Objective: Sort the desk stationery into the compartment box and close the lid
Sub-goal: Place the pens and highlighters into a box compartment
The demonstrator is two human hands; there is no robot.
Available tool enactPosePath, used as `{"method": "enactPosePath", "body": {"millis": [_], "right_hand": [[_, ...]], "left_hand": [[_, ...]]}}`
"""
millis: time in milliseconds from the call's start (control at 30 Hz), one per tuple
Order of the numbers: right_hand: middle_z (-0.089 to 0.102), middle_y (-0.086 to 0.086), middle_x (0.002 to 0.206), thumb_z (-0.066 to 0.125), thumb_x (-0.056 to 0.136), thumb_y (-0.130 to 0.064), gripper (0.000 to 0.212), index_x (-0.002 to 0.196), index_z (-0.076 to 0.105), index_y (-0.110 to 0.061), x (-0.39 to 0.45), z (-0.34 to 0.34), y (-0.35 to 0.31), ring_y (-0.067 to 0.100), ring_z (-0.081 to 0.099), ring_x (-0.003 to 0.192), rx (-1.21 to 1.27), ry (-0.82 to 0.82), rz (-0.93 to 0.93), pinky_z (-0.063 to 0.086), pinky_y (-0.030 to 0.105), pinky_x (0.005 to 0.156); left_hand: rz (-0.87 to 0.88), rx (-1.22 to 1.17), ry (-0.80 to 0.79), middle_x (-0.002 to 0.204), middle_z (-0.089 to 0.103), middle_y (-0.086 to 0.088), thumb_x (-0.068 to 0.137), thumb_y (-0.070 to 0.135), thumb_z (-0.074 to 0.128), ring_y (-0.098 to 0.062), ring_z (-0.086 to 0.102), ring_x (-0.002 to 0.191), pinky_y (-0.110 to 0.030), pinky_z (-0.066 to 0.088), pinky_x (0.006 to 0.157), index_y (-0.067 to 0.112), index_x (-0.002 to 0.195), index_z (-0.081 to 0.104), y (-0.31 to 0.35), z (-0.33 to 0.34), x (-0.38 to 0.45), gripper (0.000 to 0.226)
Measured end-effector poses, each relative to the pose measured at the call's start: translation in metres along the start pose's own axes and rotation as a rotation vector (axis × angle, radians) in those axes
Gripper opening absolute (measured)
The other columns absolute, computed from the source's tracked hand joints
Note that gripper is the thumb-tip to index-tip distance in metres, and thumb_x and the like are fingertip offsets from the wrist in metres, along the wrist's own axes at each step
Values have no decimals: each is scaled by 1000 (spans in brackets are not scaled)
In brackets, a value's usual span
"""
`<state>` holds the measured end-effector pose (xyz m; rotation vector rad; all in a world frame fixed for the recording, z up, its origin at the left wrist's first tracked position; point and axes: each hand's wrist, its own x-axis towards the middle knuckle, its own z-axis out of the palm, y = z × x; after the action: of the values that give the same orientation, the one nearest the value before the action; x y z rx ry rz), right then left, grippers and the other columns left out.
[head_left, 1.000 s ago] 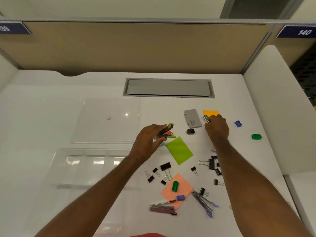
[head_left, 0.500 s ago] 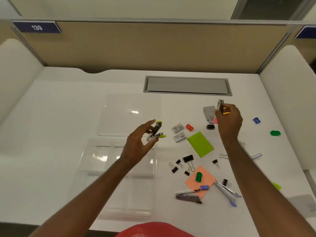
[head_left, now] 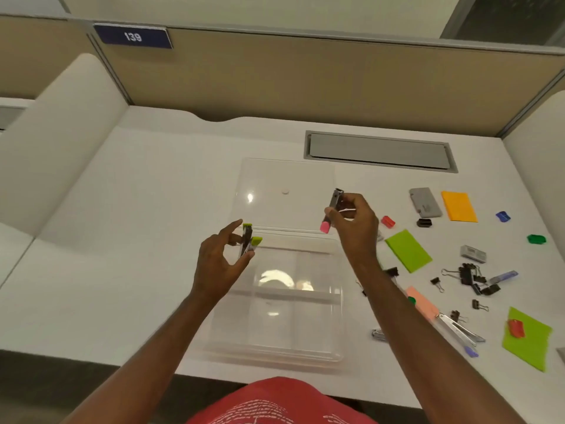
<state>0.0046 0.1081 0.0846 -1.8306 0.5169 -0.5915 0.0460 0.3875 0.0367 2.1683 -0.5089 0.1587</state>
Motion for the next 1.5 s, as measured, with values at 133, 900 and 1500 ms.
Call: {"method": "enactPosePath", "body": {"millis": [133,900,1500], "right_hand": [[69,-10,92,77,82,-16,37,115,61,-21,-23,39,-13,4,66,75,6,-91,14,53,17,64],[65,-10,79,79,82,-23,41,117,58,-28,-63,129,-26,10,66,68,-151,-148,97,50,18,62],[71,-5,81,66,86,-29,25,111,67,-30,-77,153,-22,17,66,77,-587,-480,137,52,27,75]], "left_hand": [[2,40,2,100,65,20,81,50,67,-3,57,98,-31,38,103,31,140,49,-26,-13,-4,65],[222,245,-27,104,65,5,88,22,64,-22,55,113,-43,32,113,21,123,60,-80,-2,-7,35],[-31,132,-34,147,49,-10,97,21,56,-29,43,138,-53,32,116,11,141,46,-78,-1,-9,47]]}}
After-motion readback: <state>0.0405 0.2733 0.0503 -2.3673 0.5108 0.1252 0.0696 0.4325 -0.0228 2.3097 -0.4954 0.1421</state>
